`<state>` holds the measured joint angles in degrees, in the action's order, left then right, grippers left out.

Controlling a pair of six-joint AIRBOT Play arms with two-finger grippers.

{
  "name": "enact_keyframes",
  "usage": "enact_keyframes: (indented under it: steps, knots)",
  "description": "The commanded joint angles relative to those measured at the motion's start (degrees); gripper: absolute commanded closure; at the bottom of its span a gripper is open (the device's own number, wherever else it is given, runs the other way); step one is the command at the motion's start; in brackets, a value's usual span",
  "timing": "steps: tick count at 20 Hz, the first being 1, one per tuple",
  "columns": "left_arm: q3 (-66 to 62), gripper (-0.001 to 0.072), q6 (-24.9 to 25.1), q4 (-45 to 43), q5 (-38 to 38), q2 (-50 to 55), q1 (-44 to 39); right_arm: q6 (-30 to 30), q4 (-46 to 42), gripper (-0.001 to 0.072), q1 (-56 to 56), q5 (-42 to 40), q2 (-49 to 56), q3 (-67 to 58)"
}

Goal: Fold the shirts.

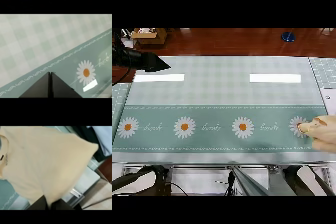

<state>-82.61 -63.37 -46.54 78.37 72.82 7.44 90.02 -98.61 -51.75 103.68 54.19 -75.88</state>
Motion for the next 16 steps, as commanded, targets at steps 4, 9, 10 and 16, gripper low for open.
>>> enact_keyframes:
  steps: [4,9,10,16]
  knots:
    - [0.00,0.0683,2.34,-0.02,-5.81,0.00,0.28,-0.94,-12.35,0.0682,-11.69,2.29,-8.63,16.83]
    - [0.00,0.0683,2.73,-0.04,-7.34,0.00,0.31,-1.46,-21.59,0.0681,-21.16,-1.88,-13.86,24.57]
    - [0.00,0.0683,2.71,-0.04,-7.21,-0.02,0.31,-1.57,-22.49,0.0681,-22.71,-1.97,-14.01,25.09]
    - [0.00,0.0683,2.71,-0.02,-7.23,-0.09,0.28,-2.21,-25.70,0.0681,-27.12,-3.21,-14.01,25.79]
